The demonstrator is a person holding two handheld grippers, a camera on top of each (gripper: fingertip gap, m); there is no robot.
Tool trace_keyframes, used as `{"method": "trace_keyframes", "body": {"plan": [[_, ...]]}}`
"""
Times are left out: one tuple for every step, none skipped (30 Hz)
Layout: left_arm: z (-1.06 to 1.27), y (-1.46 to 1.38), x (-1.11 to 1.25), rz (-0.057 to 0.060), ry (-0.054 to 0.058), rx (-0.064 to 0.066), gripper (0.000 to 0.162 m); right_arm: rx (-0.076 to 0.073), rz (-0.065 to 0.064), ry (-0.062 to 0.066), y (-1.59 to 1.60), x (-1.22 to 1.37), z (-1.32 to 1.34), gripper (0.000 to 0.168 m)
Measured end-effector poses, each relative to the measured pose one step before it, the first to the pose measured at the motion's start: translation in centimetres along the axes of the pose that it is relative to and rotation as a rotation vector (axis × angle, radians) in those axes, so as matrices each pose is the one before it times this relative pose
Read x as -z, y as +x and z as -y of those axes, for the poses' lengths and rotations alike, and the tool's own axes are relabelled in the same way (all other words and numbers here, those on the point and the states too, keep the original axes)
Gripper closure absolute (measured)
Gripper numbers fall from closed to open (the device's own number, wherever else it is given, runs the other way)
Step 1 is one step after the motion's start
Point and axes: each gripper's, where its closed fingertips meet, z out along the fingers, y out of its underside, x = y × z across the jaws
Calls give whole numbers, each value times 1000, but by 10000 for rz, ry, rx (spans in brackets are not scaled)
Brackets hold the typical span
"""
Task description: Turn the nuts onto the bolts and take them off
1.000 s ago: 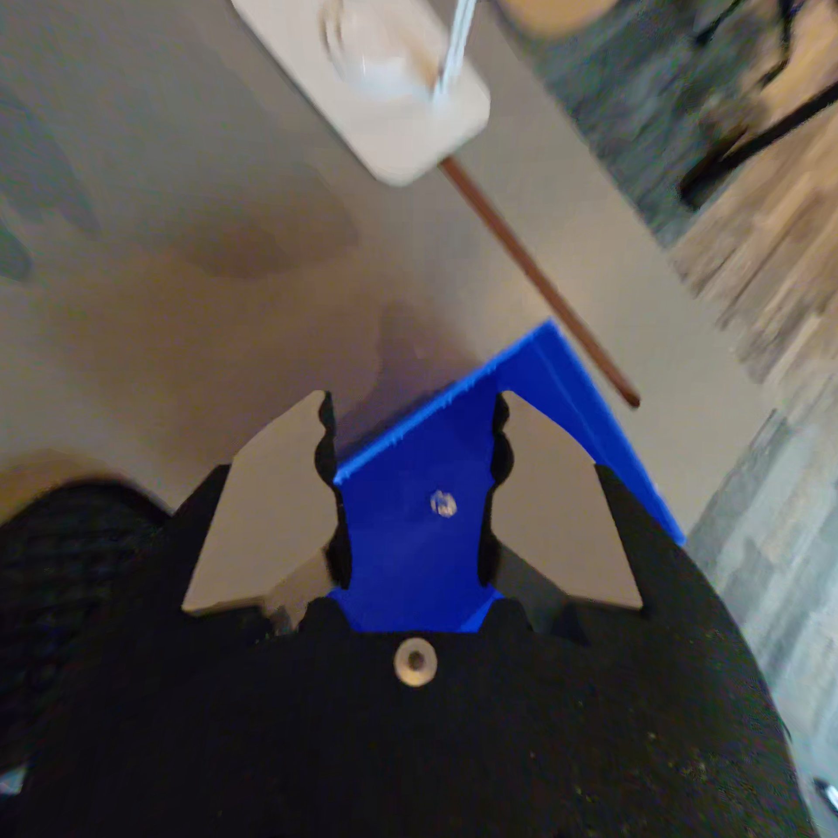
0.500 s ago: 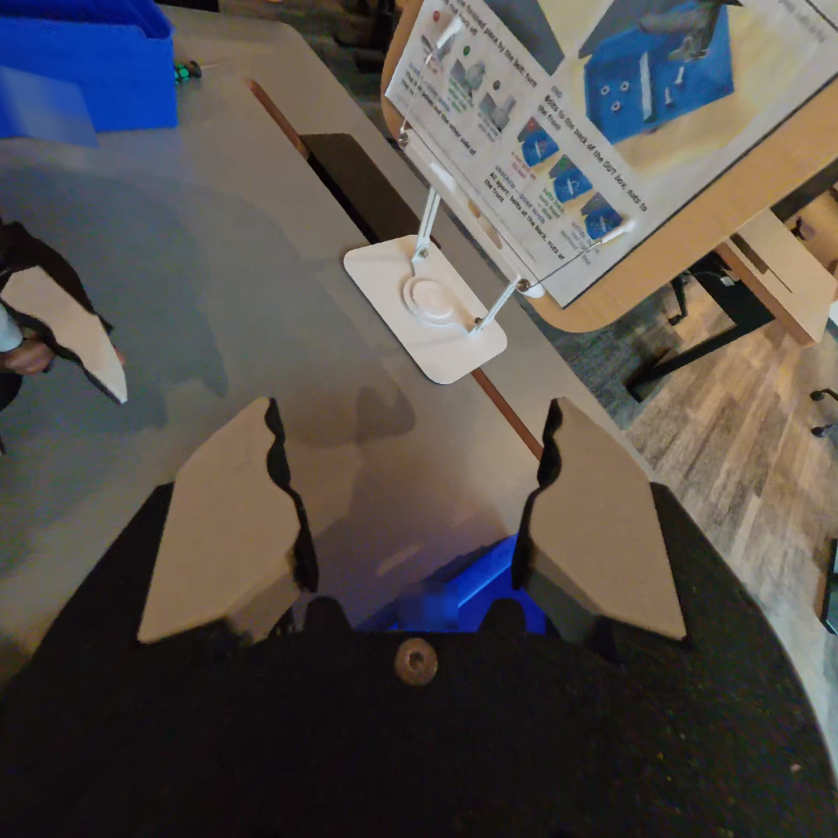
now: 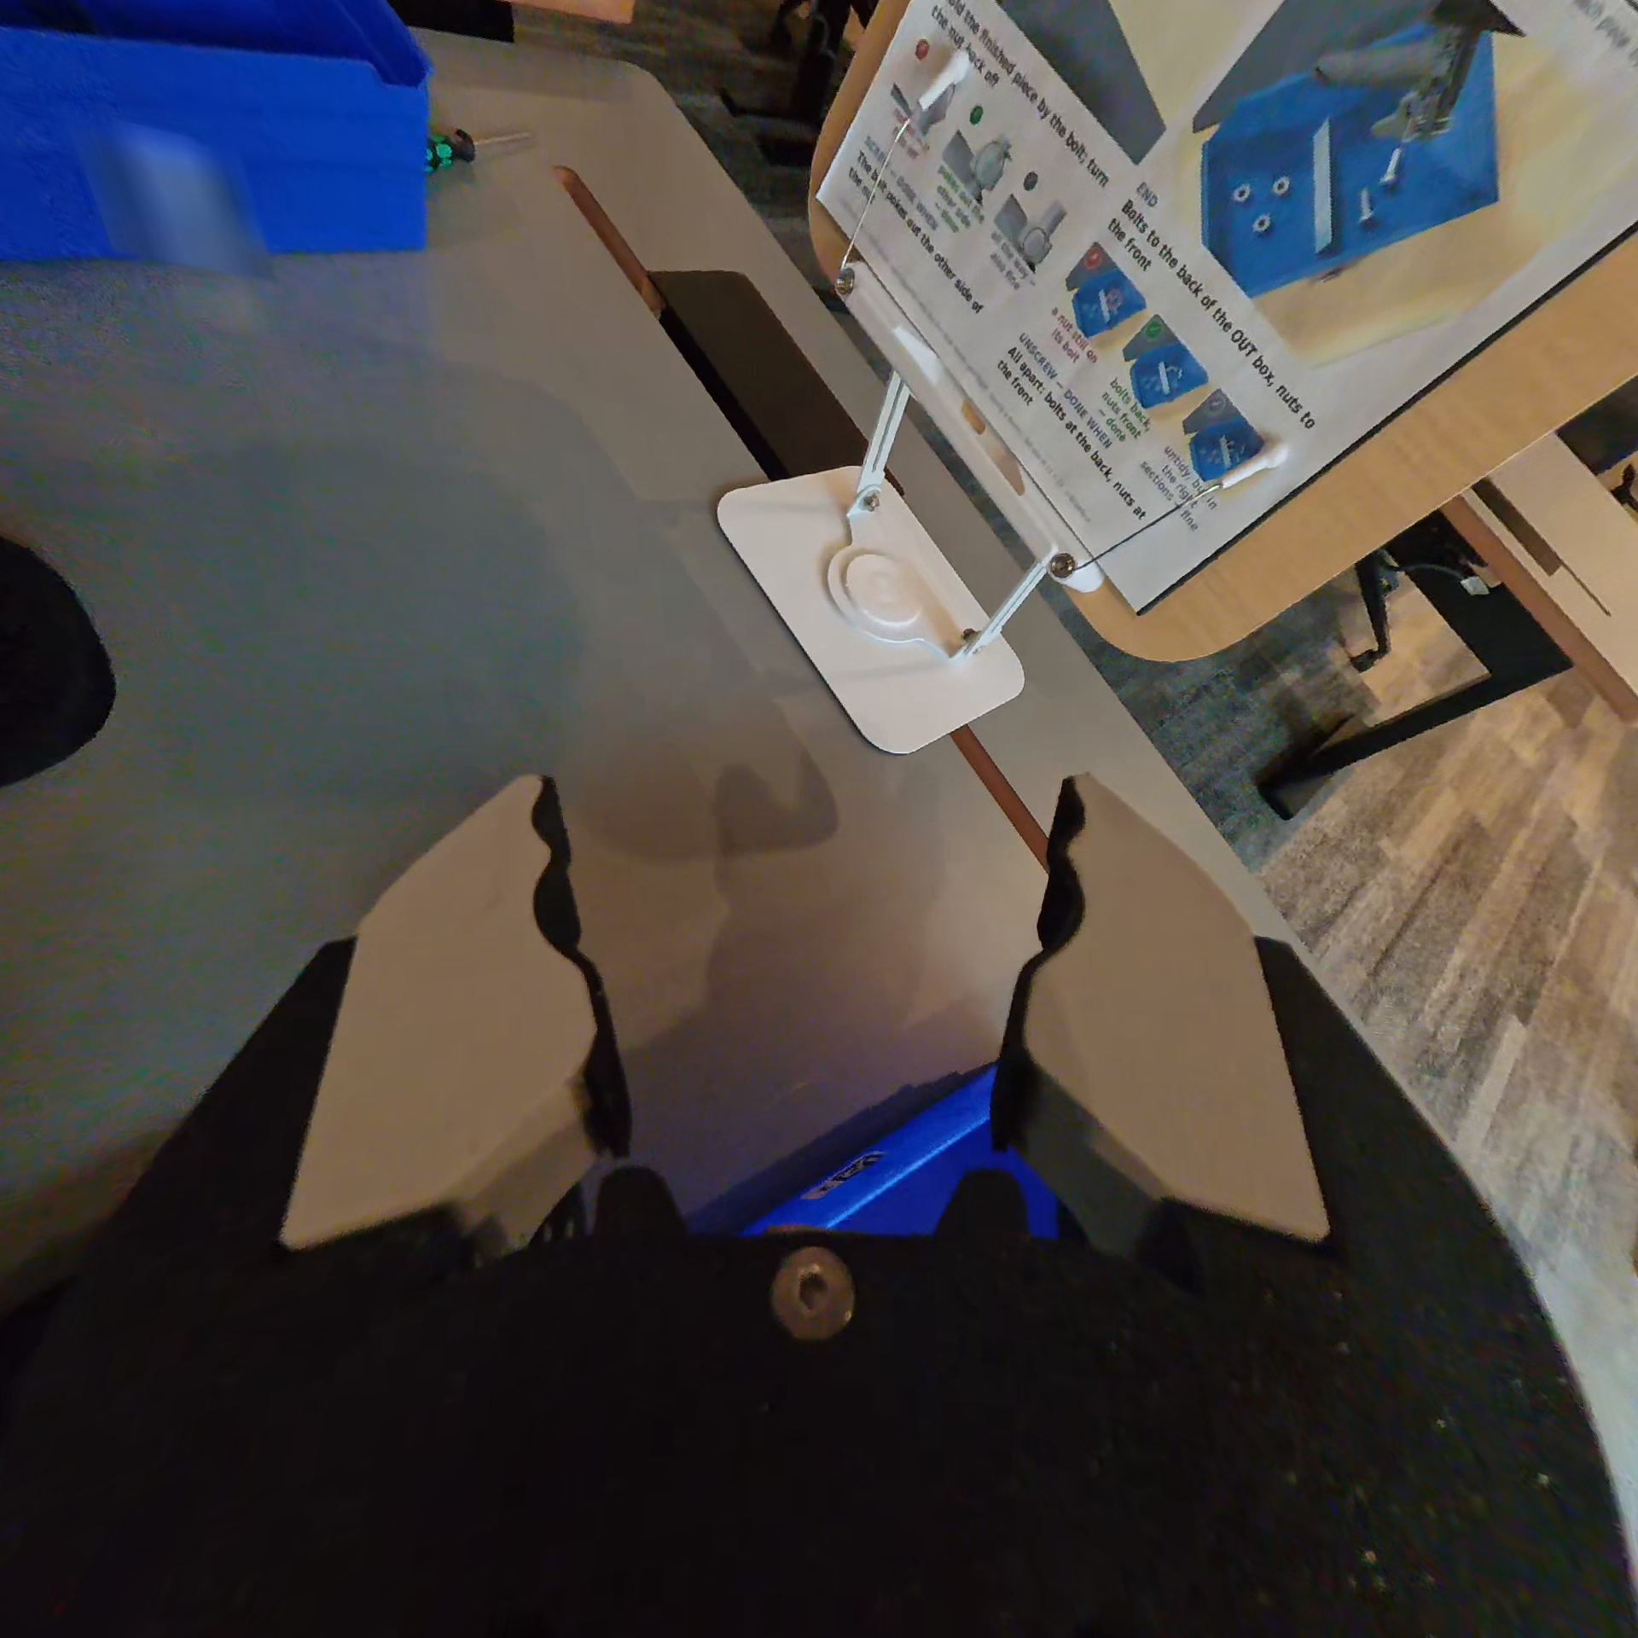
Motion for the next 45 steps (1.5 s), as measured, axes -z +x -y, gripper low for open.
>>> {"method": "trace_keyframes", "body": {"plan": [[-727, -2426, 1570, 829, -520, 350, 113, -39, 9, 28, 54, 129, -49, 66], [-910, -2366, 1296, 764, -538, 419, 113, -32, 21, 19, 38, 109, -78, 67], [-964, -2166, 983, 616, -463, 435, 113, -33, -1, -11, 68, 114, -121, 67], [-1126, -1880, 667, 429, -526, 542, 112, -36, -70, -31, 153, 118, -126, 67], [-1215, -1523, 366, 239, -578, 553, 111, -45, -96, -21, 195, 133, -95, 67], [-1261, -1295, 118, 172, -570, 455, 111, -36, -42, 8, 109, 130, -47, 67], [-1337, -1184, -122, 186, -593, 376, 111, -12, 3, 30, 29, 102, -5, 67], [-1342, -1009, -322, 162, -598, 324, 110, 1, 7, 17, 7, 87, -33, 67], [-1229, -815, -479, 122, -545, 281, 111, -6, -30, -10, 56, 92, -49, 67], [-1169, -709, -586, 124, -536, 253, 111, -17, -58, -28, 99, 88, -68, 67], [-1014, -653, -638, 133, -477, 195, 111, -9, -48, -24, 79, 83, -56, 67], [-804, -543, -681, 112, -365, 155, 112, 6, -12, -7, 15, 61, -29, 67], [-722, -376, -688, 48, -362, 145, 112, 5, 2, -2, -7, 52, -30, 67], [-641, -259, -662, 12, -363, 135, 113, -3, -6, -2, 15, 40, -17, 67], [-512, -295, -607, 67, -321, 85, 114, -5, 0, -4, 7, 24, -23, 67], [-376, -376, -542, 151, -250, 24, 115, 3, 9, -10, -9, 10, -28, 67], [-229, -399, -472, 177, -172, 30, 116, 9, 15, -27, -22, -14, -48, 67], [-164, -395, -395, 167, -149, 64, 117, 20, 3, -37, -15, -15, -62, 67], [-137, -290, -342, 118, -154, 38, 117, 22, -7, -35, -8, -30, -47, 67], [-89, -165, -299, 58, -136, -1, 119, 15, 10, -32, -22, -33, -35, 67], [-63, -122, -264, 52, -118, -3, 120, 21, 21, -28, -36, -40, -38, 67], [-63, -125, -202, 72, -125, -11, 120, 25, 7, -21, -24, -38, -43, 67], [-57, -151, -179, 87, -139, -14, 120, 13, -7, -22, 14, -31, -35, 67], [-63, -145, -183, 71, -138, -19, 121, -4, -17, -12, 36, -1, -17, 66], [-29, -58, -201, 24, -122, -33, 122, -12, -9, 6, 22, 10, 2, 66], [-75, 30, -217, -19, -139, -28, 123, -8, -4, 23, 13, 27, 21, 67], [-86, 62, -208, -14, -150, -31, 125, -7, -17, 18, 33, 37, 9, 67], [-43, 84, -183, -9, -107, -46, 126, -7, -24, 9, 51, 39, -3, 67], [-26, 210, -167, -78, -88, -60, 131, -6, -47, 7, 91, 35, -6, 67], [-42, 326, -123, -168, -90, -74, 145, -17, -96, 27, 181, 59, 17, 67], [58, 274, -78, -132, -12, -77, 151, -56, -65, 51, 136, 60, 51, 67], [88, 34, -28, 32, 12, -77, 152, -73, 15, 65, 37, 58, 59, 67], [-37, 24, 7, 36, -70, -123, 151, -41, 47, 51, -41, 49, 31, 67], [-91, 56, 49, 21, -97, -95, 151, -3, 9, -1, 6, 22, -48, 68], [0, 7, 102, 44, -31, -40, 151, 11, -46, -46, 70, 21, -91, 68], [62, -35, 191, 58, 16, -31, 152, 4, -33, -51, 60, 5, -79, 68], [69, -36, 277, 51, 14, -34, 152, 3, 11, -26, -22, -15, -46, 68], [141, -54, 397, 74, 38, -37, 152, 10, 29, 3, -53, -40, 12, 68], [242, -59, 514, 100, 91, -78, 152, 10, 33, 4, -62, -48, 20, 68], [342, -29, 648, 116, 124, -98, 152, 13, 29, -20, -52, -65, -18, 68], [424, 19, 749, 109, 129, -111, 152, 23, 6, -46, -38, -68, -39, 68], [537, 114, 825, 83, 163, -143, 152, 21, -8, -42, -10, -53, -24, 68], [672, 201, 894, 68, 212, -160, 152, 15, 15, -21, -58, -53, 13, 68], [727, 307, 905, 44, 206, -182, 152, 27, 23, -1, -80, -23, 45, 68], [797, 432, 909, 20, 198, -210, 152, 34, 15, 5, -74, -5, 56, 67]]}}
